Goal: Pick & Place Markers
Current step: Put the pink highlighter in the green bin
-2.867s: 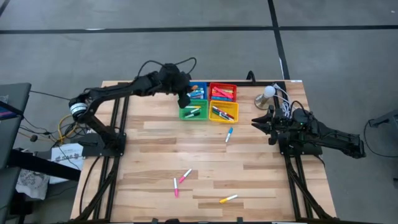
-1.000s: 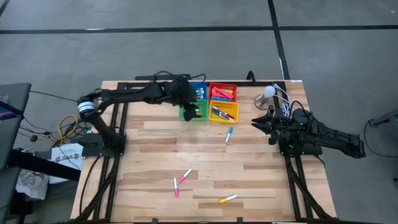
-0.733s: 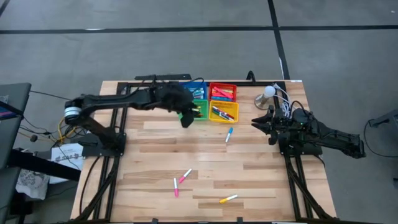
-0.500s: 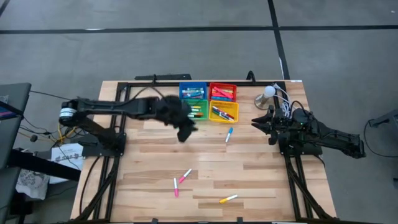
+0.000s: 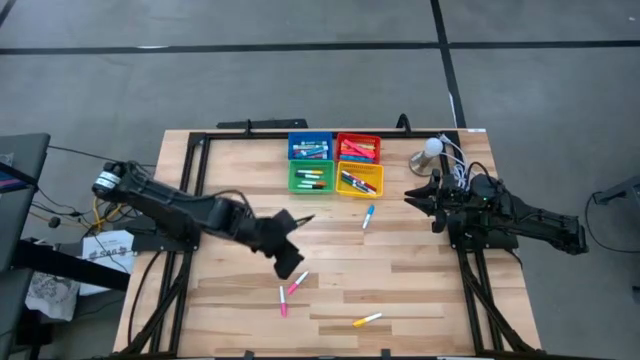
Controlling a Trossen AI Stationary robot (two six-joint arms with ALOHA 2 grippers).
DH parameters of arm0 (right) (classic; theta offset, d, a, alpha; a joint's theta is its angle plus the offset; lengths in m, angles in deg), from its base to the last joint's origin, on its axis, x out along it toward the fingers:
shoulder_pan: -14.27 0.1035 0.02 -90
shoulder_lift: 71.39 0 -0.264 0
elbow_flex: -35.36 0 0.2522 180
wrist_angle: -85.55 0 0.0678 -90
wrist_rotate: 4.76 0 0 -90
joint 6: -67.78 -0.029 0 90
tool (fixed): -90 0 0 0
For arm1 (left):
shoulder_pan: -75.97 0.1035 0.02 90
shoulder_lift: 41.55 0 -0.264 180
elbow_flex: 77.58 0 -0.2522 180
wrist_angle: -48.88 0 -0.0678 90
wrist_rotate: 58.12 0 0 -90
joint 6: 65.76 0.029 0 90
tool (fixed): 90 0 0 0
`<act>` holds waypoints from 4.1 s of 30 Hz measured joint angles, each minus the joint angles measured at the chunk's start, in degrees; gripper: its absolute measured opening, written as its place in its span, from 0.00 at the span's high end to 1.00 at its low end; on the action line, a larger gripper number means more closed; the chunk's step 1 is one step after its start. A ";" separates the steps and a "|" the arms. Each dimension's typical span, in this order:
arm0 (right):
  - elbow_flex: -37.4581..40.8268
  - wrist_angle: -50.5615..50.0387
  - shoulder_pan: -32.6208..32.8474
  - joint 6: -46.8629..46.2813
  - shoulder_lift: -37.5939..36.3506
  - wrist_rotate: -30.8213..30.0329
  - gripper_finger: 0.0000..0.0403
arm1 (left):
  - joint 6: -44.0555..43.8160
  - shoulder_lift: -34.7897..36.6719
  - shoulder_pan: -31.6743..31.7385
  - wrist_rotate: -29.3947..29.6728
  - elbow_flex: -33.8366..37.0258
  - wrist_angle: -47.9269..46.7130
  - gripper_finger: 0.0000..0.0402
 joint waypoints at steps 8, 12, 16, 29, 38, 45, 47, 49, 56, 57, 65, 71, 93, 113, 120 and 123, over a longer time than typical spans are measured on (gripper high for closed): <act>0.00 0.00 0.00 -0.04 0.00 0.02 0.78 | -10.93 0.04 -8.15 8.82 0.54 -0.07 0.69; 0.00 0.00 0.00 -0.07 0.00 0.02 0.78 | -15.44 0.07 -10.60 9.86 4.20 -0.09 0.71; 0.00 -0.02 0.00 -0.09 0.00 0.04 0.78 | -18.12 0.02 -12.84 9.01 8.72 0.32 0.72; 0.00 -0.02 0.02 -0.09 0.00 0.09 0.78 | -15.10 -5.03 -10.48 6.95 12.79 16.70 0.73; -0.02 -0.51 0.01 0.31 0.00 0.10 0.78 | -15.35 -12.21 -9.61 2.63 12.90 18.87 0.61; -0.02 -0.96 0.00 0.42 0.01 0.11 0.78 | -15.17 -12.14 -7.17 2.75 12.85 19.27 0.47; -0.02 -0.96 0.01 0.42 0.00 0.10 0.78 | -15.17 -12.93 -6.13 2.72 12.83 19.73 0.45; -0.02 -0.96 0.01 0.42 0.00 0.09 0.78 | -14.14 -13.48 -5.48 1.96 12.83 19.68 0.45; -0.02 -0.96 0.02 0.42 0.01 0.09 0.78 | -9.65 -14.01 -5.26 1.17 12.81 20.29 0.48; -0.02 -0.98 0.01 0.42 0.00 0.09 0.78 | -8.91 -14.07 -5.32 0.91 12.81 20.27 0.49; -0.02 -0.98 0.00 0.42 0.02 0.09 0.78 | -5.57 -17.90 -5.81 -2.15 12.76 21.42 0.53; -0.02 -1.07 0.02 0.42 0.00 0.03 0.78 | -3.28 -20.38 -5.22 -3.22 12.76 20.54 0.53; -0.02 -1.35 0.02 0.46 0.02 0.00 0.78 | -6.14 -27.08 -4.78 -2.59 12.26 20.78 0.63; -0.02 -1.33 0.02 0.66 0.02 -0.02 0.78 | 0.49 -27.04 -4.42 0.30 12.39 18.87 0.89; -0.02 -1.33 0.00 0.66 0.01 -0.02 0.78 | 0.55 -25.76 -2.74 5.51 12.66 17.30 0.89; -0.02 -1.33 0.02 0.66 0.00 -0.02 0.78 | 2.54 -23.63 -1.29 9.18 12.96 15.63 0.89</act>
